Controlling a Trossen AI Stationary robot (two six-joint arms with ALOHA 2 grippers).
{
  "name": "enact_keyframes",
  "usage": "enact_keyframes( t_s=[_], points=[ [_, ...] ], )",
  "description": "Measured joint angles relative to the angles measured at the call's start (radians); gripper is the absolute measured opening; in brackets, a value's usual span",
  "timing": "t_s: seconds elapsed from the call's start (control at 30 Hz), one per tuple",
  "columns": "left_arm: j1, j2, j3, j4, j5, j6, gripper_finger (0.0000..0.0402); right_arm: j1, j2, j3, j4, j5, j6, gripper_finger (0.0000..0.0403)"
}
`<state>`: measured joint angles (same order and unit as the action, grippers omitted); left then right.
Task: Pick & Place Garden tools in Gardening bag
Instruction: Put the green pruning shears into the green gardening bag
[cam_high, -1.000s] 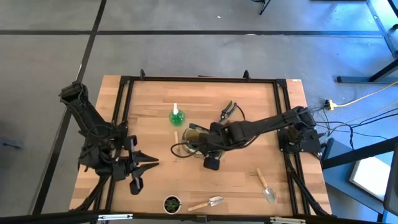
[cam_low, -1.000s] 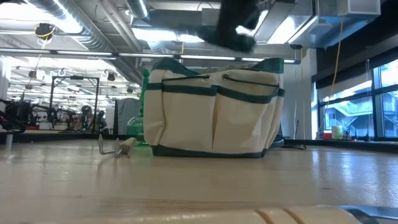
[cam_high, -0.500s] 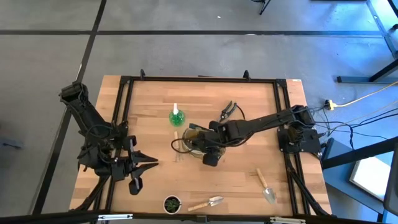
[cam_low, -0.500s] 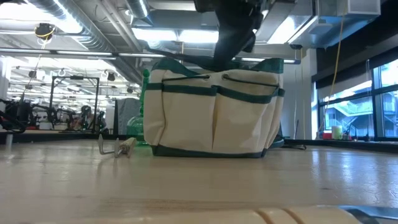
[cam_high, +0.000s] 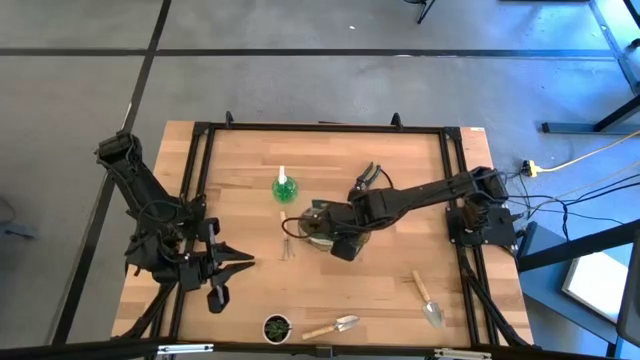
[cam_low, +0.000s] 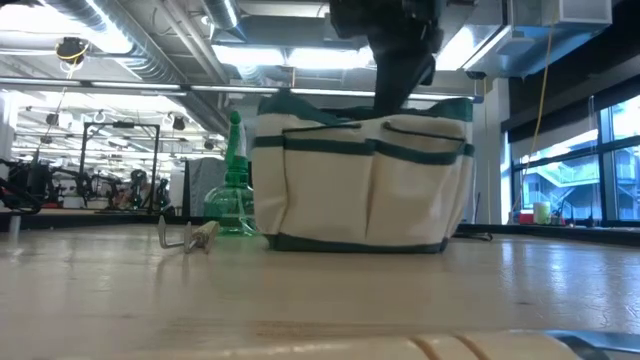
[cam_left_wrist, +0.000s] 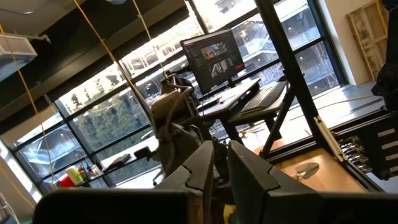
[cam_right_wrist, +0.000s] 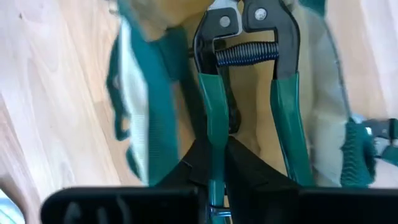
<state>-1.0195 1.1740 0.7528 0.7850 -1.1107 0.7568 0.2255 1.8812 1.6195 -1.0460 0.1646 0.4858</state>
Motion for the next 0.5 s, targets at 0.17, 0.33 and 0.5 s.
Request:
enact_keyframes(
  t_s=[0.17,0.33,0.5],
  points=[
    [0.0,0.0,0.0,0.0,0.0,0.0,0.0041,0.019,0.0,-0.003,0.016,0.028,-0.009,0.0023],
    [0.0,0.0,0.0,0.0,0.0,0.0,0.0038,0.028,-0.03,-0.004,0.04,0.05,-0.023,0.0023],
    [0.0,0.0,0.0,0.0,0.0,0.0,0.0038,0.043,-0.069,-0.004,0.029,0.071,-0.03,0.0023]
  ],
)
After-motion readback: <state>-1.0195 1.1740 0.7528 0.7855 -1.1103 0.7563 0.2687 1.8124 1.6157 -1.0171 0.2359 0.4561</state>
